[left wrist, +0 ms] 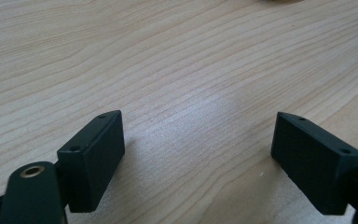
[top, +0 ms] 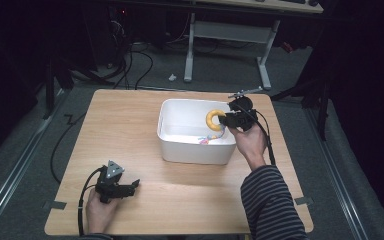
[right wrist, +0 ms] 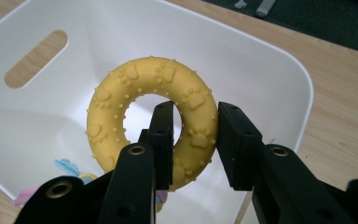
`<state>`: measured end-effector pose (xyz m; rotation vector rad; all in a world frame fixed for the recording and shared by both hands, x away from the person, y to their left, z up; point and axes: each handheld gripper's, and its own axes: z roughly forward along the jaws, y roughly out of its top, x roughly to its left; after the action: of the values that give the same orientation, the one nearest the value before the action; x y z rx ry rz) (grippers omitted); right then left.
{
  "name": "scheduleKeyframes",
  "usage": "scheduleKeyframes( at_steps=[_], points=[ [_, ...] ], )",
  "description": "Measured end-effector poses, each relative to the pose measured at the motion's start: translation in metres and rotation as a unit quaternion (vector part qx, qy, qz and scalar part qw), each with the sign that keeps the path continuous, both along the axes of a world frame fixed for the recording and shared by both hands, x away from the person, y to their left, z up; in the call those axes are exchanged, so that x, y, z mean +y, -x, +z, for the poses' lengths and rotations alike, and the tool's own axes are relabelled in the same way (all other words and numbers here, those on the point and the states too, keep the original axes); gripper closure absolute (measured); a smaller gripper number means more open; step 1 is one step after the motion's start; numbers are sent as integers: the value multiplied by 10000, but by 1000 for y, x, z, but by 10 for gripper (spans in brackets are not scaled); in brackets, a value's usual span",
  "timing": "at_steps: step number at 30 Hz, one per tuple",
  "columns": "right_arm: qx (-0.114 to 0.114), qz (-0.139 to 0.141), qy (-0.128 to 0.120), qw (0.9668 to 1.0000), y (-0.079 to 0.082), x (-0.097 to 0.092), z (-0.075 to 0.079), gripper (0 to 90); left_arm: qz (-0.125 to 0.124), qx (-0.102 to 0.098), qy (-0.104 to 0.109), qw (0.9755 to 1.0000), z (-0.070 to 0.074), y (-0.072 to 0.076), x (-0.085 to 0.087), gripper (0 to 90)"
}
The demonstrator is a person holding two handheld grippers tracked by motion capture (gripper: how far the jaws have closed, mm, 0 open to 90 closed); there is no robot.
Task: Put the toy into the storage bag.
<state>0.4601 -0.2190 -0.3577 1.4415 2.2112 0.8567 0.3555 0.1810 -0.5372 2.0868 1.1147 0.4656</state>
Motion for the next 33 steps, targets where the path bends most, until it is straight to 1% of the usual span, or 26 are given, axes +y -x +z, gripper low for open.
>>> scheduleKeyframes(
  at_steps=[3,5,7,12,14,16,20,23,26,28,31,32,33],
  points=[
    [66,45,-11,10000,2,-1,-5,685,-1,0,-1,10000,0,0,0,176],
    [149,82,38,9998,3,0,-7,685,0,-1,1,10000,0,0,0,176],
    [158,116,110,9997,4,1,-9,685,0,0,0,10000,0,0,0,176],
    [262,149,135,9995,6,2,-14,684,-1,-1,-2,10000,0,0,0,176],
    [301,193,115,9993,7,1,-15,684,-1,-1,-2,10000,0,0,0,175],
    [363,233,184,9989,8,2,-14,684,-2,1,-3,10000,0,0,0,175],
    [371,326,222,9985,10,2,-13,683,-6,1,0,10000,0,0,0,175],
    [424,352,204,9983,11,3,-14,682,0,-7,1,10000,0,0,0,175],
    [492,403,236,9977,12,5,-16,681,-6,1,-2,10000,0,0,0,175],
    [500,455,275,9973,12,5,-17,681,-6,1,-2,10000,0,0,0,175],
    [549,469,203,9972,11,5,-17,672,-6,0,-1,10000,0,0,0,175],
    [557,486,154,9971,11,5,-17,653,-6,1,-1,10000,0,0,0,175],
    [589,506,25,9970,11,4,-17,605,-6,2,0,10000,0,0,0,175]
  ],
)
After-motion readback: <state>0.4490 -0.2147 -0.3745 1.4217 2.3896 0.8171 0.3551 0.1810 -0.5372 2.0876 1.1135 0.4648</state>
